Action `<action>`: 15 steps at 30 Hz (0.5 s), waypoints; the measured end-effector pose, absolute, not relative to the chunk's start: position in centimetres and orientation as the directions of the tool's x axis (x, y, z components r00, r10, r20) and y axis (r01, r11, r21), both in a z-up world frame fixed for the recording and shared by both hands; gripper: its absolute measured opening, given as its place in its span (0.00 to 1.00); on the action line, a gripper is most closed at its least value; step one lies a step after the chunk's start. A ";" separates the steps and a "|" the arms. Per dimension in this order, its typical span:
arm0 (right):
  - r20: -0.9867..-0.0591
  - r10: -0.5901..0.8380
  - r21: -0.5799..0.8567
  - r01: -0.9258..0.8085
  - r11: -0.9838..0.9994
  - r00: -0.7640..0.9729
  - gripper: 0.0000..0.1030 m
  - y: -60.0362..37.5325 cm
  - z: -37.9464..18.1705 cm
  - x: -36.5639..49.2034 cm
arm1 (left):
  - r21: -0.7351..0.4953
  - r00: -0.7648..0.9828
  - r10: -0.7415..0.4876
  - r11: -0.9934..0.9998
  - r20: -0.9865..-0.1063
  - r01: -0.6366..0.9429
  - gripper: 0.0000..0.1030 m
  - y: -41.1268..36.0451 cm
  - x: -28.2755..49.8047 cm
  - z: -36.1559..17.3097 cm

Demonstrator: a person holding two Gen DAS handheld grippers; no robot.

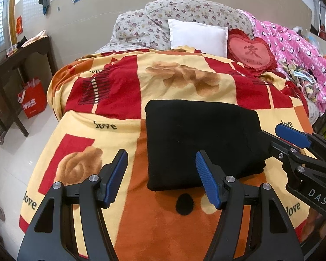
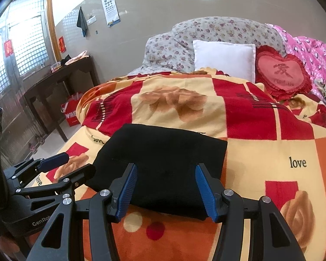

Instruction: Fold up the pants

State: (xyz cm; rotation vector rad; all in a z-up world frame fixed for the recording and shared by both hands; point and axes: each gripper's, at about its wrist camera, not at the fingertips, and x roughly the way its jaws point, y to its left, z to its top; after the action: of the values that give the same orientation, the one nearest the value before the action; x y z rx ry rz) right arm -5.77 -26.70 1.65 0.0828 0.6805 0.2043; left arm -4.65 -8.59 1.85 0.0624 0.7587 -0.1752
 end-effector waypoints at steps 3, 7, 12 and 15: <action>-0.619 0.215 0.145 -0.159 0.977 0.756 0.53 -26.8 1.5 -5.8 | -0.004 0.713 -0.134 0.984 -0.688 0.181 0.63 -8.7 -4.7 1.8; -0.619 0.219 0.160 -0.152 0.975 0.754 0.53 -27.2 1.4 -5.8 | -0.005 0.711 -0.134 0.984 -0.690 0.180 0.63 -8.8 -4.7 1.8; -0.618 0.218 0.166 -0.146 0.975 0.756 0.53 -27.4 1.3 -5.8 | 0.001 0.710 -0.129 0.984 -0.693 0.180 0.63 -8.8 -4.6 1.8; -0.622 0.220 0.169 -0.146 0.975 0.752 0.53 -27.4 1.2 -5.6 | 0.002 0.709 -0.129 0.984 -0.693 0.181 0.63 -8.8 -4.6 1.8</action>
State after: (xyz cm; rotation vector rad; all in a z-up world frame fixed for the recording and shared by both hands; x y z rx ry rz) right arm -5.58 -27.41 1.24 0.1123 0.6920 0.1999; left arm -4.60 -8.83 1.78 0.0714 0.7635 -0.1721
